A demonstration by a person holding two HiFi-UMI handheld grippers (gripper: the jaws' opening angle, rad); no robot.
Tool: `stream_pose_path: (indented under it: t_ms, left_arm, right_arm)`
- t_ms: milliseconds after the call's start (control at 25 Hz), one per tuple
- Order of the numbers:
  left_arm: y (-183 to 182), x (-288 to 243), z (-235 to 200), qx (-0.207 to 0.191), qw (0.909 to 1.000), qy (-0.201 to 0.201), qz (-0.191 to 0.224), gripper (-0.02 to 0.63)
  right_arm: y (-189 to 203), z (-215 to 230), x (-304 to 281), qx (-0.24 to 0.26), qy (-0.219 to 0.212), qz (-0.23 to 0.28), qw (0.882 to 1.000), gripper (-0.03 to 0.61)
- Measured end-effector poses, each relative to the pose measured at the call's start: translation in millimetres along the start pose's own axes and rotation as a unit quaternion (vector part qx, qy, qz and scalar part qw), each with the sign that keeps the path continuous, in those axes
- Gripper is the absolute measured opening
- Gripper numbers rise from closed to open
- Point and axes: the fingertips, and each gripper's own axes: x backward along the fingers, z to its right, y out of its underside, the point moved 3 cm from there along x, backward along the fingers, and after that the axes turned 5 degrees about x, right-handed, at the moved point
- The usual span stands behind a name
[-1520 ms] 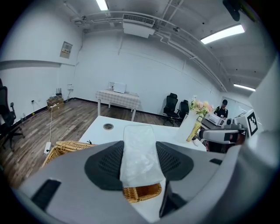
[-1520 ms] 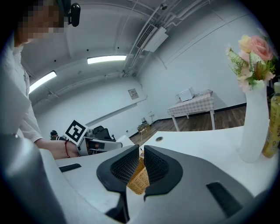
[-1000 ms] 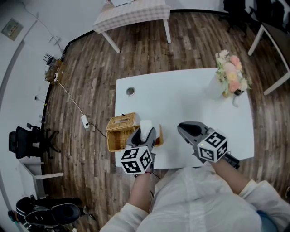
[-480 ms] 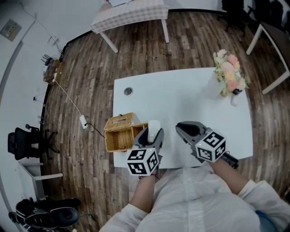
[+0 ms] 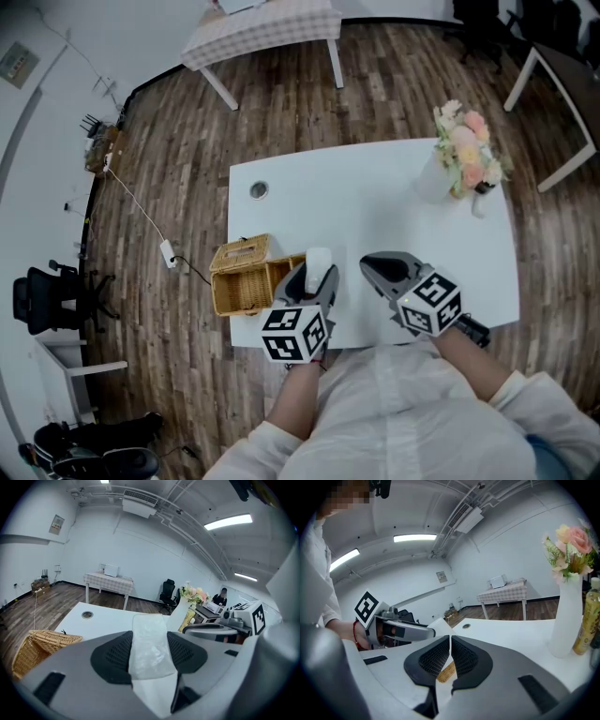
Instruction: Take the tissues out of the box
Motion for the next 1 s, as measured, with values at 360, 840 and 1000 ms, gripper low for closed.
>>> stream_pose_path:
  t_ms: [360, 840, 1000]
  left_arm:
    - [-0.1, 0.6, 2.8, 0.001, 1.0, 0.001, 0.001, 0.222]
    - [-0.9, 2.5, 3.0, 0.002, 1.0, 0.0, 0.002, 0.222]
    - [-2.9, 2.8, 4.3, 0.001, 1.0, 0.001, 0.002, 0.222]
  right_arm:
    - [-1.0, -1.9, 1.3, 0.009, 0.001, -0.004, 1.0, 0.035]
    - [0.3, -7.6, -1.6, 0.013, -0.006, -0.007, 1.0, 0.035]
    - [-3.4, -8.6, -1.7, 0.013, -0.004, -0.006, 1.0, 0.035]
